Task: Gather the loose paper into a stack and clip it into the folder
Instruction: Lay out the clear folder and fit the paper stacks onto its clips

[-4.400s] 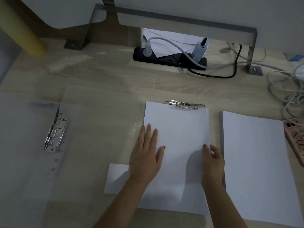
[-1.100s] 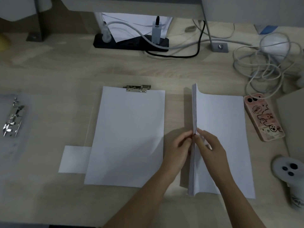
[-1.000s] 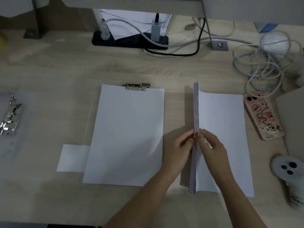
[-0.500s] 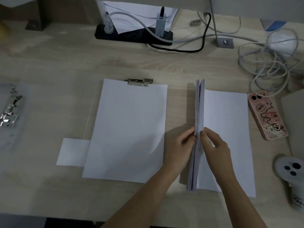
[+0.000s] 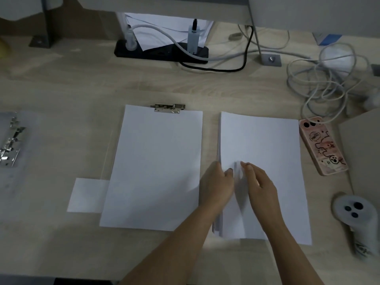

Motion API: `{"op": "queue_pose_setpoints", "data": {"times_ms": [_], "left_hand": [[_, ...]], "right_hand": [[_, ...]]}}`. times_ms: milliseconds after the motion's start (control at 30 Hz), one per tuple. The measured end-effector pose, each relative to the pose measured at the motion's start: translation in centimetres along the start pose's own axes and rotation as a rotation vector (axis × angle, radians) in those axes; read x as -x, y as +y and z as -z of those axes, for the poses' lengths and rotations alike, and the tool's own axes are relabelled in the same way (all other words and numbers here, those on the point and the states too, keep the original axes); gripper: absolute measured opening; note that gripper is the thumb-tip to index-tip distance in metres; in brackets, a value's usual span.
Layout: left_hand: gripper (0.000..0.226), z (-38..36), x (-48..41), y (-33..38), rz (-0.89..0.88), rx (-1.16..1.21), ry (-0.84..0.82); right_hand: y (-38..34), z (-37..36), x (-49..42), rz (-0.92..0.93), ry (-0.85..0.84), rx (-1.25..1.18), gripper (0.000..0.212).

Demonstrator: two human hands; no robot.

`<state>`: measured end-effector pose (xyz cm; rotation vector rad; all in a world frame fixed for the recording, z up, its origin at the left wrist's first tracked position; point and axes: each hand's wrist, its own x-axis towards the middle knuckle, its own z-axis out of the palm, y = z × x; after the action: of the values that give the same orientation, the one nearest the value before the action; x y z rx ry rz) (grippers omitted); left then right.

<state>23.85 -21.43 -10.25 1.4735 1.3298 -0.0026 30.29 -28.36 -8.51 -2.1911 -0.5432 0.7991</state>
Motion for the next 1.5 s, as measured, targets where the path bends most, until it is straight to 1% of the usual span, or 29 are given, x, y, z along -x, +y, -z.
{"op": "queue_pose_setpoints", "data": {"times_ms": [67, 133, 200, 233, 267, 300, 333, 400, 433, 467, 533, 667, 767, 833, 900, 967, 1033, 1067, 1133, 1233, 1333, 1400, 1500], "left_hand": [[0.022, 0.6, -0.3, 0.2, -0.020, 0.079, -0.019], [0.018, 2.0, 0.2, 0.6, -0.063, 0.279, -0.083], [0.023, 4.1, 1.1, 1.2, -0.108, 0.441, -0.160], [0.028, 5.4, 1.6, 1.4, -0.140, 0.470, -0.182], [0.030, 6.8, 2.0, 1.4, -0.170, 0.483, -0.182], [0.029, 8.5, 2.3, 1.3, -0.190, 0.490, -0.164], [0.026, 9.9, 2.5, 1.1, -0.196, 0.504, -0.141], [0.022, 13.2, 2.8, 0.2, -0.187, 0.546, -0.070], [0.021, 14.7, 2.9, -0.3, -0.181, 0.555, -0.038], [0.021, 16.4, 2.9, -1.2, -0.177, 0.565, -0.002], [0.022, 19.3, 3.0, -3.1, -0.172, 0.567, 0.075], [0.021, 25.1, 2.8, -7.7, -0.150, 0.529, 0.219], [0.015, 29.5, 2.7, -11.8, -0.108, 0.517, 0.234], [0.016, 32.5, 2.7, -14.3, -0.095, 0.499, 0.281], [0.012, 35.8, 2.6, -16.5, -0.094, 0.456, 0.431], [0.015, 38.5, 2.1, -18.2, -0.109, 0.428, 0.607], [0.017, 40.6, 1.5, -19.7, -0.105, 0.404, 0.714], [0.018, 41.4, 1.2, -20.3, -0.092, 0.390, 0.735], [0.023, 42.4, 0.7, -21.5, -0.038, 0.377, 0.717], [0.031, 43.0, 0.2, -22.5, 0.054, 0.433, 0.599], [0.026, 43.3, 0.1, -22.8, 0.062, 0.521, 0.518], [0.021, 43.6, 0.0, -23.0, 0.053, 0.519, 0.502], [0.021, 44.0, -0.1, -23.3, 0.046, 0.546, 0.478]], "right_hand": [[0.0, 1.1, -0.1, -0.015, 0.023, -0.052, 0.037], [0.1, 2.6, -0.5, -0.054, 0.112, -0.054, 0.041], [0.1, 4.1, -1.0, -0.080, 0.204, -0.045, 0.051], [0.1, 4.8, -1.2, -0.088, 0.225, -0.058, 0.056], [-0.3, 5.2, -1.2, -0.100, 0.211, -0.097, 0.057], [-0.7, 5.4, -1.1, -0.123, 0.164, -0.167, 0.055], [-1.4, 5.5, -0.8, -0.152, 0.082, -0.264, 0.049], [-3.2, 4.5, 0.0, -0.151, -0.155, -0.436, 0.033], [-4.2, 3.8, 0.5, -0.141, -0.250, -0.480, 0.031], [-5.3, 2.7, 1.0, -0.129, -0.329, -0.509, 0.030], [-7.0, 0.1, 1.9, -0.133, -0.406, -0.557, 0.029], [-9.8, -7.1, 3.8, -0.158, -0.462, -0.563, 0.028], [-11.0, -12.5, 5.1, -0.186, -0.510, -0.582, 0.029], [-11.7, -15.5, 6.0, -0.227, -0.543, -0.577, 0.026], [-12.1, -18.2, 6.6, -0.266, -0.565, -0.574, 0.026], [-12.5, -20.1, 7.0, -0.274, -0.562, -0.577, 0.027], [-12.8, -21.7, 7.2, -0.261, -0.552, -0.578, 0.027], [-13.0, -22.4, 7.3, -0.254, -0.548, -0.579, 0.027], [-13.4, -23.9, 7.5, -0.243, -0.541, -0.574, 0.026], [-13.9, -25.8, 7.6, -0.231, -0.519, -0.588, 0.025], [-14.4, -27.1, 7.8, -0.226, -0.505, -0.579, 0.023], [-14.5, -27.8, 7.7, -0.235, -0.485, -0.564, 0.022], [-14.7, -28.8, 7.6, -0.235, -0.472, -0.538, 0.025]]}}
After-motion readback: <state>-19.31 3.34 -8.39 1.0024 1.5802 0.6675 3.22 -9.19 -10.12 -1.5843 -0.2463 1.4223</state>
